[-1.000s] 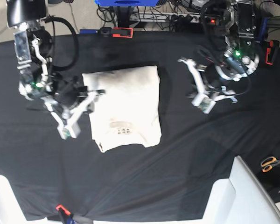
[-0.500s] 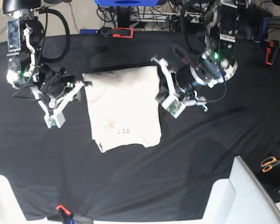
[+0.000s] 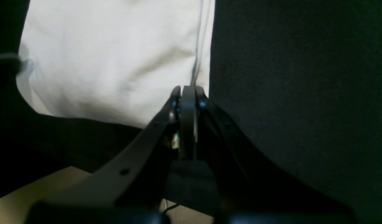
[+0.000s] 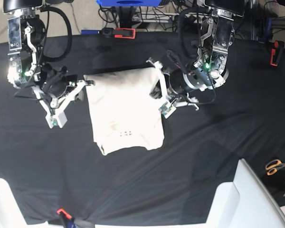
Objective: Fold the T-shirt properly
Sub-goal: 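Lower the left gripper to the shirt's collar edge and pinch it, then release the collar edge and raise the left gripper away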
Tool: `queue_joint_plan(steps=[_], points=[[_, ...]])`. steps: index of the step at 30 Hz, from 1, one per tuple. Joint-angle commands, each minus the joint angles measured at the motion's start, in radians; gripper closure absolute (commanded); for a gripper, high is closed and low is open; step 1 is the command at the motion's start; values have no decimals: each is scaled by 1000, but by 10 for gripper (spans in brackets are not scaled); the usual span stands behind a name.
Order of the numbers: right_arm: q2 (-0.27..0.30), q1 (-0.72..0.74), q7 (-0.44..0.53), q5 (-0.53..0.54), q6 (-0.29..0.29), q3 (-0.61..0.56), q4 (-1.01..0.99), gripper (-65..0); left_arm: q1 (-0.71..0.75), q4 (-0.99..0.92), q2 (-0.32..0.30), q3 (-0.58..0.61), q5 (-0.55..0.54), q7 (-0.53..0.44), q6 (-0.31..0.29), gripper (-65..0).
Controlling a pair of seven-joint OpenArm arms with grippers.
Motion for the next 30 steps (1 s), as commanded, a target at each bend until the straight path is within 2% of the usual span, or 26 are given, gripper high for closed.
queue_joint_plan(steps=[1, 4, 11, 16, 20, 24, 27, 30], points=[[7, 12, 17, 10, 4, 3, 19, -5, -10, 6, -2, -1, -14, -19, 2, 0], [7, 12, 19, 10, 4, 3, 19, -5, -10, -53, -7, -1, -13, -19, 2, 0], [7, 10, 19, 10, 4, 3, 19, -5, -9, -143, -62, -1, -13, -22, 2, 0], [7, 9, 14, 10, 6, 2, 19, -5, -1, -143, -101, -1, -14, -77, 2, 0], [5, -13, 19, 10, 6, -5, 52, -2, 5, -92, -124, -8, -16, -83, 2, 0], [-1, -20, 21, 10, 6, -20, 80, -2, 54, -51, -171, -121, -14, -89, 2, 0], [4, -7, 70, 10, 6, -77, 43, -2, 69, -95, -225, -210, -20, -91, 0, 0], [4, -10, 97, 10, 6, -120, 40, -2, 92, -86, -259, -225, -20, -91, -1, 0]])
